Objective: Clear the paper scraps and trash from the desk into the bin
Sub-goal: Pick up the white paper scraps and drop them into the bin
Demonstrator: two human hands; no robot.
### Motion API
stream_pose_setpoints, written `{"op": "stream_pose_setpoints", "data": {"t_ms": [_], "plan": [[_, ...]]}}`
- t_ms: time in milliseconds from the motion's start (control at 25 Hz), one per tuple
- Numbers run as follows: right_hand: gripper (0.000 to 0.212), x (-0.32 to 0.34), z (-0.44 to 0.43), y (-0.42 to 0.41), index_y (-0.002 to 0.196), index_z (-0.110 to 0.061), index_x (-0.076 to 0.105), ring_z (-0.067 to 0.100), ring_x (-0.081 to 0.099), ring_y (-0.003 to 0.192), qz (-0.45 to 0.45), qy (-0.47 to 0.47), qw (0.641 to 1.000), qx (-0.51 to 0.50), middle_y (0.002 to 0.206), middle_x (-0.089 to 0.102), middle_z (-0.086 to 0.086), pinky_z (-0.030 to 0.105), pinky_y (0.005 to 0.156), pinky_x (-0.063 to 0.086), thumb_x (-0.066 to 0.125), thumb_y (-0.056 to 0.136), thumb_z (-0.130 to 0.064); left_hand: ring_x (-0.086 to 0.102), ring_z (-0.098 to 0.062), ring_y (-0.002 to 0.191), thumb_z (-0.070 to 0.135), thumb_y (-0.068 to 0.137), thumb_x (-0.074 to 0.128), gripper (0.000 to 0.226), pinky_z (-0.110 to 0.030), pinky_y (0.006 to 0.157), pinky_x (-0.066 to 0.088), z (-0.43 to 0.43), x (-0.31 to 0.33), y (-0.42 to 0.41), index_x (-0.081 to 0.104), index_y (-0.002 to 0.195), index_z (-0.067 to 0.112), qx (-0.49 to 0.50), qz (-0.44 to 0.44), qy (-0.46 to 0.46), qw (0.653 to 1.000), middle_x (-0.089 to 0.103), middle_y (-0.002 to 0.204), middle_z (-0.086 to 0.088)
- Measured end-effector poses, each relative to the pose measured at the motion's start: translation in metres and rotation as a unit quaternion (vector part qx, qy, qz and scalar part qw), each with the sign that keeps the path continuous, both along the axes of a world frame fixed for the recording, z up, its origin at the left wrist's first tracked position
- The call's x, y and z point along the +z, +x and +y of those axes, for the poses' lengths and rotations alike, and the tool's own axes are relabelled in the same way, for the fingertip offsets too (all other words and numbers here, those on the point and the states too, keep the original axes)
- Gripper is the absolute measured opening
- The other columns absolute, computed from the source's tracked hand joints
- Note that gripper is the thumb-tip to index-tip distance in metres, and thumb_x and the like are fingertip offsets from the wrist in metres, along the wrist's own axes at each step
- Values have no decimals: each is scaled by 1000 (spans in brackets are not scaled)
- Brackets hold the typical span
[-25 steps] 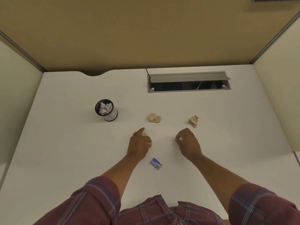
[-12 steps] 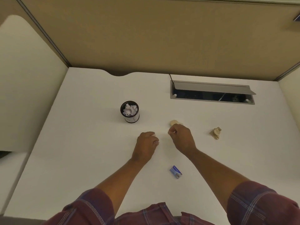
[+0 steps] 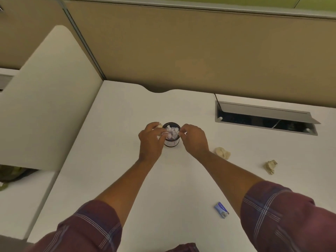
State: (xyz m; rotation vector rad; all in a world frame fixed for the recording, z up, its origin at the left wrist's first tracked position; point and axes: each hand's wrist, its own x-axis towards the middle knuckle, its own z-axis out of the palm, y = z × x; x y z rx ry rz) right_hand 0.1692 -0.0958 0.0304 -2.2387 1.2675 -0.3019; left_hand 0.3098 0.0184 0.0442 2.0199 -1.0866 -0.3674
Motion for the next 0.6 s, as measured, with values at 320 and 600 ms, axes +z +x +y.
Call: {"op": "stream_pose_setpoints", "data": {"t_ms": [320, 600], "plan": [[16, -7, -20, 29, 95, -23, 71, 24, 65, 91, 68, 10, 997, 20, 98, 73, -2, 44, 87, 51, 55, 93, -20, 69, -19, 101, 9, 84, 80, 14, -5, 89, 46, -19, -21, 14, 80, 97, 13, -3, 27, -26, 999, 68, 121, -10], [23, -12, -11, 4, 116, -14, 66, 27, 64, 104, 3, -18, 1000, 6, 116, 68, 6, 44, 93, 52, 55, 96, -12, 63, -30, 121, 17, 88, 77, 17, -43, 106, 49, -32, -34, 6, 79, 105, 17, -56, -10, 32, 998, 67, 132, -6]]}}
